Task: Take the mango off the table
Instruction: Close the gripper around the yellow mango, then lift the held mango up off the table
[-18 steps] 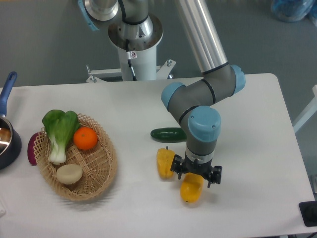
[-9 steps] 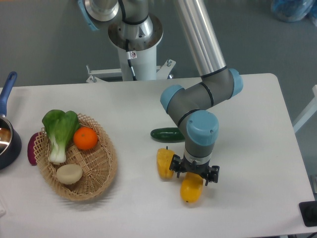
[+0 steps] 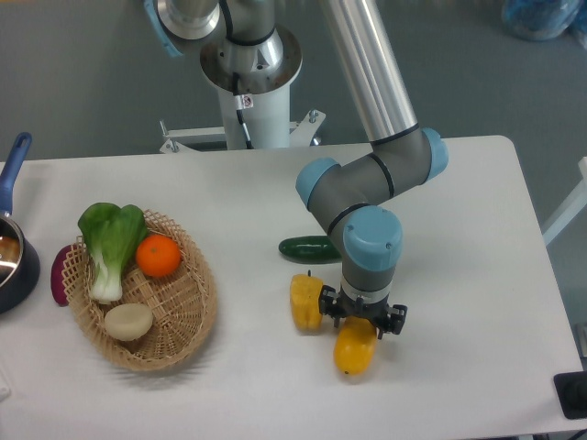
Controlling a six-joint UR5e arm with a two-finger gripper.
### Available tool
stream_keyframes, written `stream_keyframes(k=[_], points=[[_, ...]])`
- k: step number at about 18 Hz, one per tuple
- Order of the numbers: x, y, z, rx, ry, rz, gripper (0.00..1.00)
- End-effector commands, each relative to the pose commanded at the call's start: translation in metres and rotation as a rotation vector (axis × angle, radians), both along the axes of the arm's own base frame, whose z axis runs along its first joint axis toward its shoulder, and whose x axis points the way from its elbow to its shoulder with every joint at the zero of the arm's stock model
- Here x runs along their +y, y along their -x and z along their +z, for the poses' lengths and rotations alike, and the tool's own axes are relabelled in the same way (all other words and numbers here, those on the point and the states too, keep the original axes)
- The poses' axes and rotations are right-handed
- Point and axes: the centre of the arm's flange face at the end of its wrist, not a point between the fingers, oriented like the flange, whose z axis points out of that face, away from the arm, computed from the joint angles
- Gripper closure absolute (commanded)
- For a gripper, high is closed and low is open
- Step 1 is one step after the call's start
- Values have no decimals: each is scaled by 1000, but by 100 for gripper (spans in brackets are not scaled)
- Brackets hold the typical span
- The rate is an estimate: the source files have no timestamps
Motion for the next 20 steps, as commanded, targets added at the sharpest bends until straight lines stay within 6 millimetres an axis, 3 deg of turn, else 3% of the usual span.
stream_keyframes(k=[3, 7, 10, 13, 20], points=[[1, 2, 12, 13, -16, -1, 63], [-4, 8, 51, 42, -84, 8, 63], [-17, 19, 87, 69, -142, 28, 63], [-42, 35, 116, 104, -157, 65, 63], [-47, 34, 120, 129, -90, 2, 61]])
